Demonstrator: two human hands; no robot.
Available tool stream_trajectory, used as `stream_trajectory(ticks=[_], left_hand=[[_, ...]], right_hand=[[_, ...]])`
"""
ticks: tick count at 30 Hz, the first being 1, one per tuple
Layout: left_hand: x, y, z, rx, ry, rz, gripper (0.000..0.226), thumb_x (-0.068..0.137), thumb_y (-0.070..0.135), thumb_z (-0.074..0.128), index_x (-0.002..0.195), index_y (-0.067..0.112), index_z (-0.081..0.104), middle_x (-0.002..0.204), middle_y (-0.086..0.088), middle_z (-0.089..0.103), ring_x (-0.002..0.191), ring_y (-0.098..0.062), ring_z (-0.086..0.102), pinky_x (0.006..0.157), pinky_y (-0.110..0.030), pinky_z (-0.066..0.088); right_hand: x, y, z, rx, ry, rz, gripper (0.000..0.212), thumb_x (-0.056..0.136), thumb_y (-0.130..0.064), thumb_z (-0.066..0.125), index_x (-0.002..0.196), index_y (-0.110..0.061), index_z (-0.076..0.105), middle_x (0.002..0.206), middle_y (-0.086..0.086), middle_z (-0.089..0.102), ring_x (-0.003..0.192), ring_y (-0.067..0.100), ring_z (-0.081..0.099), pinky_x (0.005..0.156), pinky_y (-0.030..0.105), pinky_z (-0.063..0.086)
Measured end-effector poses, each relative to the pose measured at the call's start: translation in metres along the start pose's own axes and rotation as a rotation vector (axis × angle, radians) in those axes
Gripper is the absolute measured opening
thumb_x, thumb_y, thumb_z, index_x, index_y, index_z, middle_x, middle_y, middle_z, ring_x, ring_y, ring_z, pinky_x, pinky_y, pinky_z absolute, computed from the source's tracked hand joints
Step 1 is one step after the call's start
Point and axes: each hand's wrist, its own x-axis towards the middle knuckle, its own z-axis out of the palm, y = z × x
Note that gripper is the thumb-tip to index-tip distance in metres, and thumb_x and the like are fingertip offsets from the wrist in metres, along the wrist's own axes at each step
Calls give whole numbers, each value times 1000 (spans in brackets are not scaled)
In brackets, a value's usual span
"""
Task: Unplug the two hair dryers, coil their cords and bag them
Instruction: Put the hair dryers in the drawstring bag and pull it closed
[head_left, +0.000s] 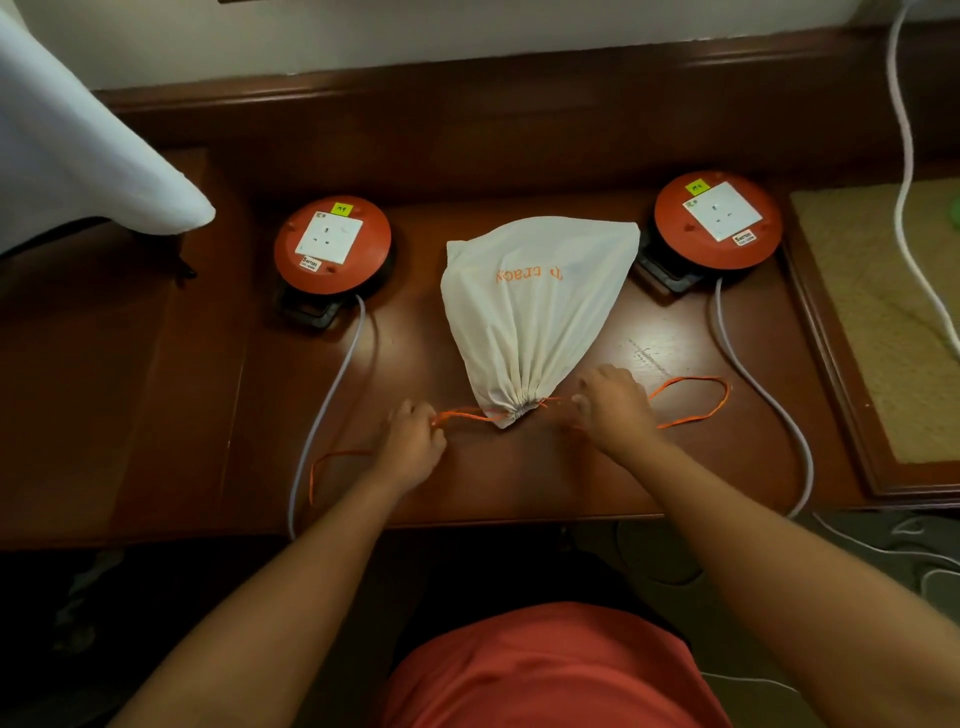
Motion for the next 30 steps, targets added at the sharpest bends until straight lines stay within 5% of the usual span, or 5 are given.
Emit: stream_trajectory(ticks=[11,17,20,25,30], left_hand=[[-43,73,35,-214,349,-122,48,67,17,69,114,12,57,116,-11,52,106,-33,49,90,-43,42],[-39,64,21,-384,515,-244,37,67,13,60,103,8,55,120,-14,49,112,-35,46,94,-40,32],[-22,59,17,-425,512,-275,30,73,14,58,102,7,54,116,-15,51,111,-35,47,94,-42,36],[3,53,37,-359,-34,-277,20,91,32,59,101,15,59,101,-10,68,101,-33,60,90,-42,46],[5,62,33,-495,-71,-215,23,94,24,58,86,4,66,85,-20,67,84,-35,61,66,-36,39]], right_hand=[[-22,-43,37,1274,-338,878,41,101,-39,38,86,-7,57,68,9,54,56,18,46,52,25,34],[-12,-24,37,668,132,485,21,94,-16,48,92,-3,64,96,17,63,97,33,56,80,36,43],[4,-17,36,432,11,312,28,87,-9,49,109,-7,66,112,16,61,110,33,51,92,37,42],[17,-11,35,588,-242,330,18,84,-11,55,85,-11,72,81,7,69,86,28,64,72,35,49],[14,-8,38,605,-252,293,30,88,-31,64,77,-4,70,76,17,69,67,19,56,66,39,49]])
